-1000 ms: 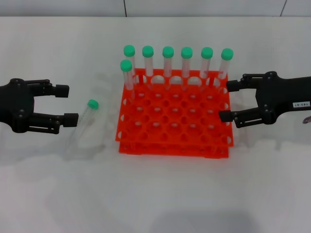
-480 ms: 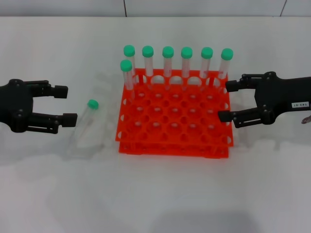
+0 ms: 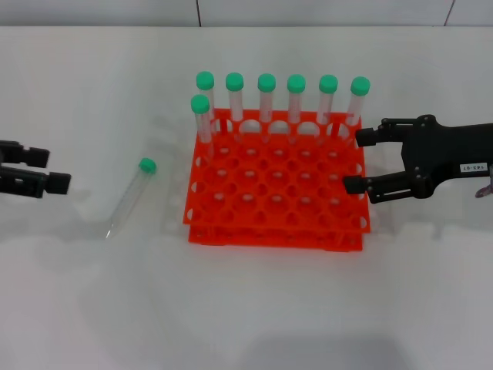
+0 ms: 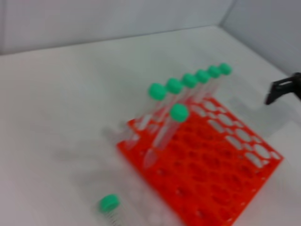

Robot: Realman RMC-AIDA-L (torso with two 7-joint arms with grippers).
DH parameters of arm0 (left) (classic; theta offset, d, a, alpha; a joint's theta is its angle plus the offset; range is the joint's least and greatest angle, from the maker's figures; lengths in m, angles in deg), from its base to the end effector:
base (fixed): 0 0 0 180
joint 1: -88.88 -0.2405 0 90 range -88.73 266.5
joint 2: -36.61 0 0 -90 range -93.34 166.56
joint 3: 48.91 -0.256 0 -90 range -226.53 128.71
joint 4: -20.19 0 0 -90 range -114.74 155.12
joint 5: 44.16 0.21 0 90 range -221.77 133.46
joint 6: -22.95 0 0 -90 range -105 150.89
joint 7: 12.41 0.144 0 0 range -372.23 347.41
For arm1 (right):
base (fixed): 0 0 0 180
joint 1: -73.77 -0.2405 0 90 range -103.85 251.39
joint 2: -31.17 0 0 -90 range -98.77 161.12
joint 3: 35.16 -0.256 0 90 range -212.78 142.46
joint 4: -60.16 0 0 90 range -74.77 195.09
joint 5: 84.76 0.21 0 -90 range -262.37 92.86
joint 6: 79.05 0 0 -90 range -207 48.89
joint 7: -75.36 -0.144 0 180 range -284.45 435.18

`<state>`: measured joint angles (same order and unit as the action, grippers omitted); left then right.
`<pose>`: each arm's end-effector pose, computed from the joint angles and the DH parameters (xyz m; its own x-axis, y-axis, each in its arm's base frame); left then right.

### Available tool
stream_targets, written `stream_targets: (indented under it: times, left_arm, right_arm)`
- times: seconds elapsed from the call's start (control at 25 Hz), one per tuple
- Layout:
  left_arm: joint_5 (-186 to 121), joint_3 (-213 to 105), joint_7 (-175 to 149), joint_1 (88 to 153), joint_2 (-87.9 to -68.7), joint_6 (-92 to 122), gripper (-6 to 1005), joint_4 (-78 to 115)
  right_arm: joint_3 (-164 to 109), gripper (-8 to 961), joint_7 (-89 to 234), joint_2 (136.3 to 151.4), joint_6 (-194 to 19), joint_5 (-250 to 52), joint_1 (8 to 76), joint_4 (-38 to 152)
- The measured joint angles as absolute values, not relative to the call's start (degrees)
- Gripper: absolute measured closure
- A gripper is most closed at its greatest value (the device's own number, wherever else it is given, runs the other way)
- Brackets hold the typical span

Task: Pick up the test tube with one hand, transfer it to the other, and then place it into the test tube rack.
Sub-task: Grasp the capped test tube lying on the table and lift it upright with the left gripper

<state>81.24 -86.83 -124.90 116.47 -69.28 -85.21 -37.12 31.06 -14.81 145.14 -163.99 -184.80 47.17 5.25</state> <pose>-0.2848 0.3148 0.1348 0.7117 0.6593 0.2425 0.6960 -0.7085 -0.1166 0.2138 0.3426 0.0199 0.8959 -0.2117 -0.3906 -0.2879 -0.9462 -0.1475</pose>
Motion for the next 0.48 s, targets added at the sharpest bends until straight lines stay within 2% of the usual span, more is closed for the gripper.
stream_targets:
  times: [0.24,0.48]
  left_arm:
    - [89.63,-86.02,-132.33,119.39,-68.97,-85.11,121,-37.81]
    - [98.43,-86.64,-138.69,122.55,-69.59,-83.17,122,-37.03]
  right_arm:
    - [31.01,100,-14.81,145.50,-163.58,-184.78,47.11,5.28]
    - [31.02,100,-14.35,145.83,-163.25,-184.61,46.70,5.85]
